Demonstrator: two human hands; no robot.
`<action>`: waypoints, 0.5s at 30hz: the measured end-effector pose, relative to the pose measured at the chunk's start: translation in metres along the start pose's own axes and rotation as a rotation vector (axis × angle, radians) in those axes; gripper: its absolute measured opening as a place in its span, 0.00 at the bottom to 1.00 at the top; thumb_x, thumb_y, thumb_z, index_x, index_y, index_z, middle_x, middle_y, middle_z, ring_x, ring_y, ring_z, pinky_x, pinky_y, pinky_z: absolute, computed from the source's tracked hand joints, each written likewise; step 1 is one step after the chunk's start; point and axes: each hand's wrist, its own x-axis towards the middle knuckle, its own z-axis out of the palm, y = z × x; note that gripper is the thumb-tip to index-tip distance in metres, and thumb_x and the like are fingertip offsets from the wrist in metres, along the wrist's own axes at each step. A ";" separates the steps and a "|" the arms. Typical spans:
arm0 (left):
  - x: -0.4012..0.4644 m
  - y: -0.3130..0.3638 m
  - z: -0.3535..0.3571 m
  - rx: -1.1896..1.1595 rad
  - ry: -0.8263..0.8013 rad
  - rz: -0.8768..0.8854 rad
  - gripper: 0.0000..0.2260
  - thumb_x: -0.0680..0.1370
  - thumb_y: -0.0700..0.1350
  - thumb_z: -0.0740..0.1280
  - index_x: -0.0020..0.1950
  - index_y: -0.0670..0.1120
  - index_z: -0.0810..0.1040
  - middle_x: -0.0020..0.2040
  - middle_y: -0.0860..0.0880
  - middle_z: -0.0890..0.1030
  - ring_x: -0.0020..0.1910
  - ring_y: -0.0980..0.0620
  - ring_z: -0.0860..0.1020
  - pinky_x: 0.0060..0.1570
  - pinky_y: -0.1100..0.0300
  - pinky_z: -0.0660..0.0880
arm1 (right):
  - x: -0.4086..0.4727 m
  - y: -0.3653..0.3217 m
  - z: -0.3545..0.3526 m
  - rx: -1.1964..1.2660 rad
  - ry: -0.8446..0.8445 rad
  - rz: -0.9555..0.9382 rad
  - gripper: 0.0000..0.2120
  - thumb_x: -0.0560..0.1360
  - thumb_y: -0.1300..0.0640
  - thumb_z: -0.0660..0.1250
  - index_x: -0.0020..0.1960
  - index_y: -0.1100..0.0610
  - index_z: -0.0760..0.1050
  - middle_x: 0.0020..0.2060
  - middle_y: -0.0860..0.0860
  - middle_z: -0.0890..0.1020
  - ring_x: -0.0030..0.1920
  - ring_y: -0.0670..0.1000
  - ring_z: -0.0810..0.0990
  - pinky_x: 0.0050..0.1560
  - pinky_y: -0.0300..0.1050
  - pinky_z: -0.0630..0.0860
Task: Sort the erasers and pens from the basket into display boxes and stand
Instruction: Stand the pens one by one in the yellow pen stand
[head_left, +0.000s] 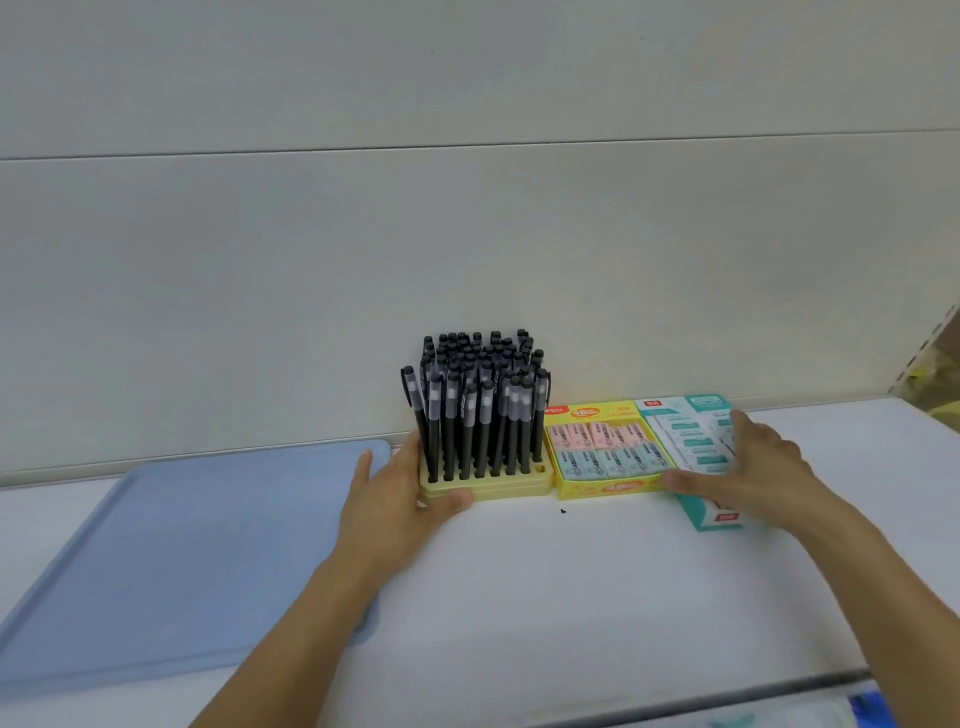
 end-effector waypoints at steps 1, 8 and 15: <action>-0.001 0.001 -0.001 0.038 0.005 -0.007 0.30 0.74 0.67 0.62 0.73 0.59 0.59 0.62 0.63 0.75 0.53 0.62 0.78 0.76 0.51 0.41 | 0.001 0.000 0.001 0.003 0.003 -0.006 0.64 0.45 0.17 0.63 0.71 0.53 0.59 0.57 0.54 0.74 0.57 0.58 0.73 0.57 0.54 0.75; -0.003 0.001 -0.005 0.103 -0.029 -0.038 0.32 0.73 0.71 0.56 0.74 0.62 0.56 0.64 0.60 0.76 0.58 0.62 0.77 0.75 0.45 0.38 | -0.001 -0.003 0.004 -0.102 -0.012 0.002 0.55 0.59 0.22 0.64 0.73 0.58 0.57 0.62 0.57 0.69 0.64 0.59 0.68 0.64 0.52 0.69; 0.003 -0.004 -0.001 0.063 -0.068 -0.054 0.27 0.75 0.68 0.59 0.72 0.63 0.60 0.66 0.61 0.74 0.64 0.58 0.72 0.74 0.41 0.41 | -0.021 -0.017 0.022 -0.134 0.047 -0.043 0.44 0.70 0.29 0.60 0.74 0.59 0.59 0.73 0.59 0.62 0.74 0.59 0.58 0.73 0.57 0.56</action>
